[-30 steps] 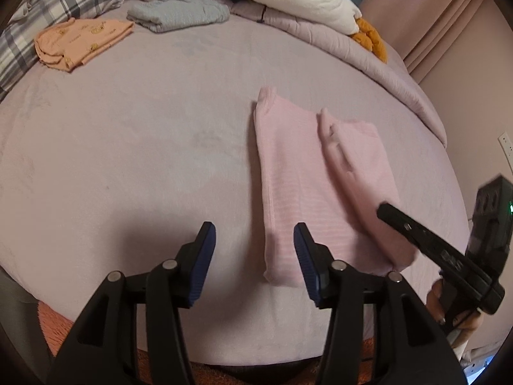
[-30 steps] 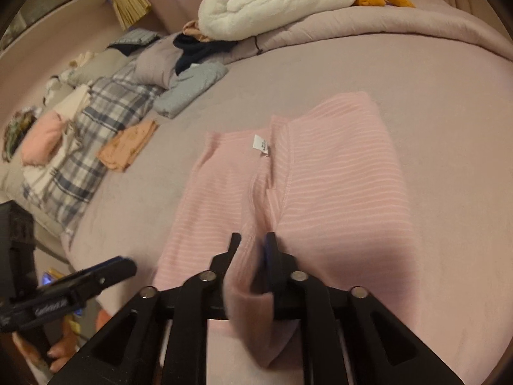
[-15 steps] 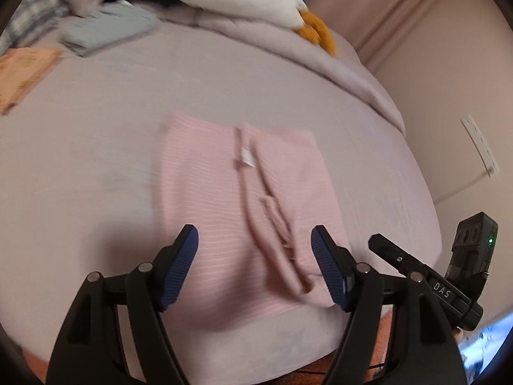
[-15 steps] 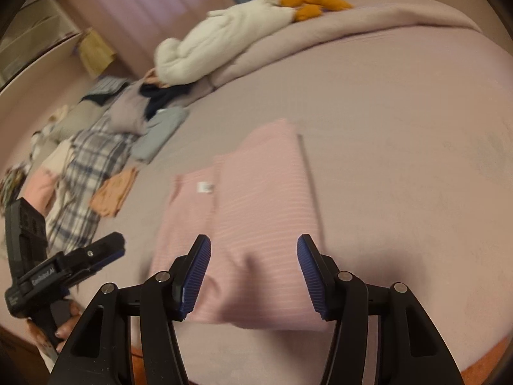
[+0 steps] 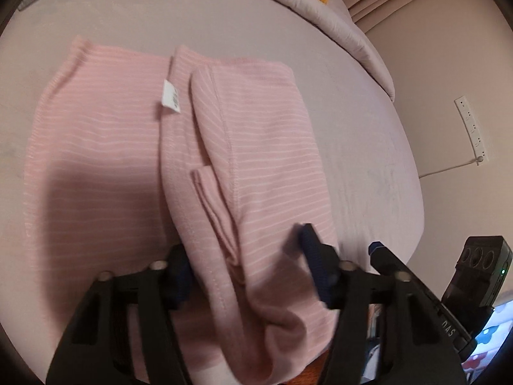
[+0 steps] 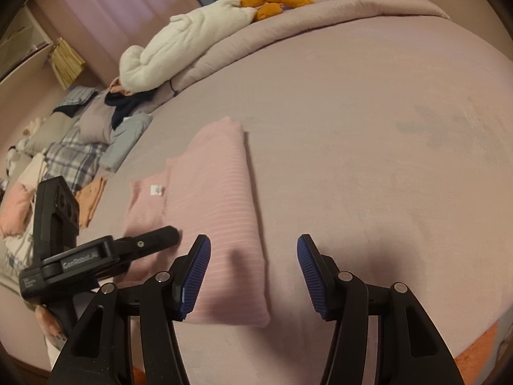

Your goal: Fold small clothes

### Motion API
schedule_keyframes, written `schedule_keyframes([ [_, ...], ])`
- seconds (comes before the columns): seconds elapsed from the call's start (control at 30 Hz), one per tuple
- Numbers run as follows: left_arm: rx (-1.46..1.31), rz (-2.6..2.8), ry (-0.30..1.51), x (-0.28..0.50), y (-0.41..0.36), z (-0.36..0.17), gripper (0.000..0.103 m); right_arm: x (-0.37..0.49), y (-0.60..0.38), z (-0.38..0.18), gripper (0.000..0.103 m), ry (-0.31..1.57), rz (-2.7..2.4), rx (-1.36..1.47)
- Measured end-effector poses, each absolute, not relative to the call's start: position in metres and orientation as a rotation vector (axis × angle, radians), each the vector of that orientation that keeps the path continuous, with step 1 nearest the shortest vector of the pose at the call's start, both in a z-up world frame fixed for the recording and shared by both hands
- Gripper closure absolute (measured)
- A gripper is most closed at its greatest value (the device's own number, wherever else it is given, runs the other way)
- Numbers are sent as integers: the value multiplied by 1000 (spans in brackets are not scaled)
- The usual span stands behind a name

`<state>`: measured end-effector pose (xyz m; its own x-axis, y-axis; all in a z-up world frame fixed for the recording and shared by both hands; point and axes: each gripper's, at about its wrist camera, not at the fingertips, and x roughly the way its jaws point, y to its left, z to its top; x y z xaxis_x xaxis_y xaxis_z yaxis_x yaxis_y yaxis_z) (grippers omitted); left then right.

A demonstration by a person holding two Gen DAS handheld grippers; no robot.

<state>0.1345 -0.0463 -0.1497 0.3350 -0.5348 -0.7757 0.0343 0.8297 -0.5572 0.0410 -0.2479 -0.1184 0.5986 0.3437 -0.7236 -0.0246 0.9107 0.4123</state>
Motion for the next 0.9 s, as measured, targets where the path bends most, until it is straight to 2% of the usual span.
schedule_keyframes([
  [0.03,-502,-394,1177,135,-47,-151,59,42,-248,-120,47,914,216,386],
  [0.1,-514,-374,1168,135,-47,-152,86,41,-251,-123,47,919,213,390],
  [0.13,-521,-350,1156,133,-45,-150,89,41,-251,-124,47,924,210,391],
  [0.37,-367,-287,990,107,-33,-91,91,41,-252,-126,47,936,212,383],
  [0.53,-301,-232,947,93,-8,-74,91,42,-246,-123,47,929,240,376],
  [0.9,-333,-126,1039,87,31,-127,88,45,-225,-129,47,972,296,332],
])
